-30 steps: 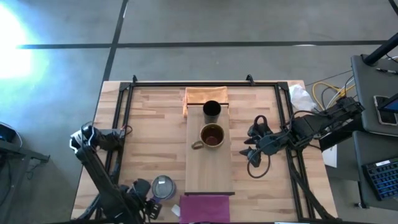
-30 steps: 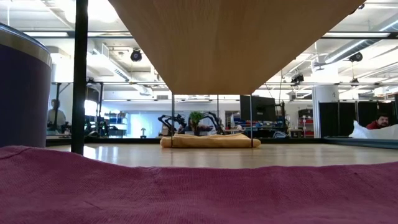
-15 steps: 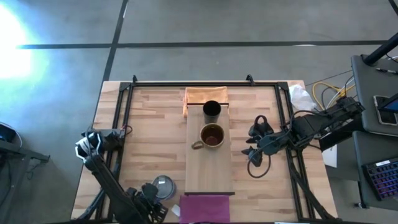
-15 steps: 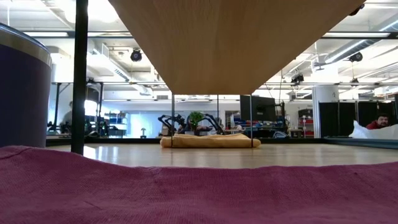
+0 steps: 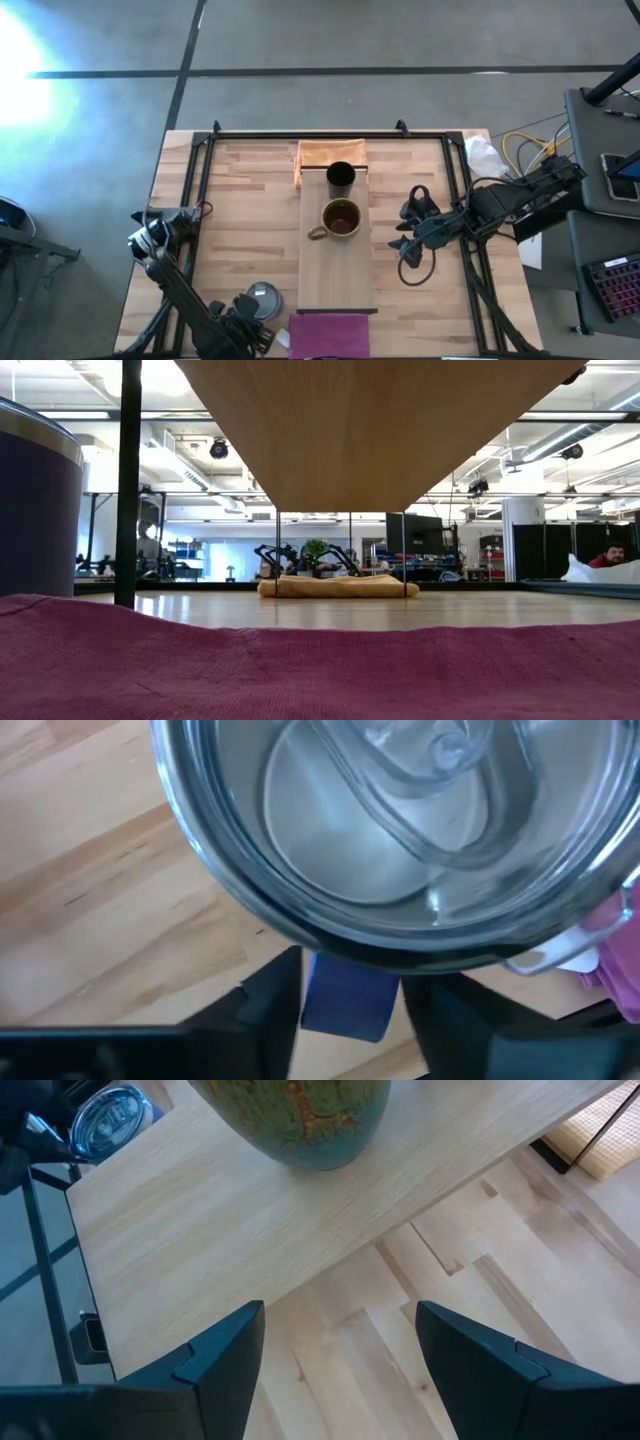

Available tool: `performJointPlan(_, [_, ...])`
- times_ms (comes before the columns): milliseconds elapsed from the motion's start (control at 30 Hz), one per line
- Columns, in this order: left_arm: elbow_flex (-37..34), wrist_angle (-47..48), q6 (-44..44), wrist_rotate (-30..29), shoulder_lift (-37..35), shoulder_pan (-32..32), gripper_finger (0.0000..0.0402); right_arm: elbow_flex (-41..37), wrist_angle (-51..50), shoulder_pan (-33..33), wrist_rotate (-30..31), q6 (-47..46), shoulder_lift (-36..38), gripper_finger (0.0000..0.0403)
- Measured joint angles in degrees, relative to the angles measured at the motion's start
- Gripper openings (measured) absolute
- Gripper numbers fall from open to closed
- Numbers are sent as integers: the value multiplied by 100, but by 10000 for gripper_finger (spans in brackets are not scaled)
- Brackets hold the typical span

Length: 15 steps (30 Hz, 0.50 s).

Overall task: Stack small to large cups/mugs on shelf
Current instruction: Put the purple mug on the shelf

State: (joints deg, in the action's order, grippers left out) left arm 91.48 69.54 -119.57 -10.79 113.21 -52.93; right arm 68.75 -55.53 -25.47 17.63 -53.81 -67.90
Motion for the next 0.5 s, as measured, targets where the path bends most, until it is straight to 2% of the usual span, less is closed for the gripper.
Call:
performJointPlan(167, [0, -3, 3, -10, -52, 10, 71, 0, 0, 0, 1, 14, 0, 254])
performJointPlan(500, [63, -2, 46, 35, -140, 43, 69, -11, -17, 0, 44, 30, 0, 254])
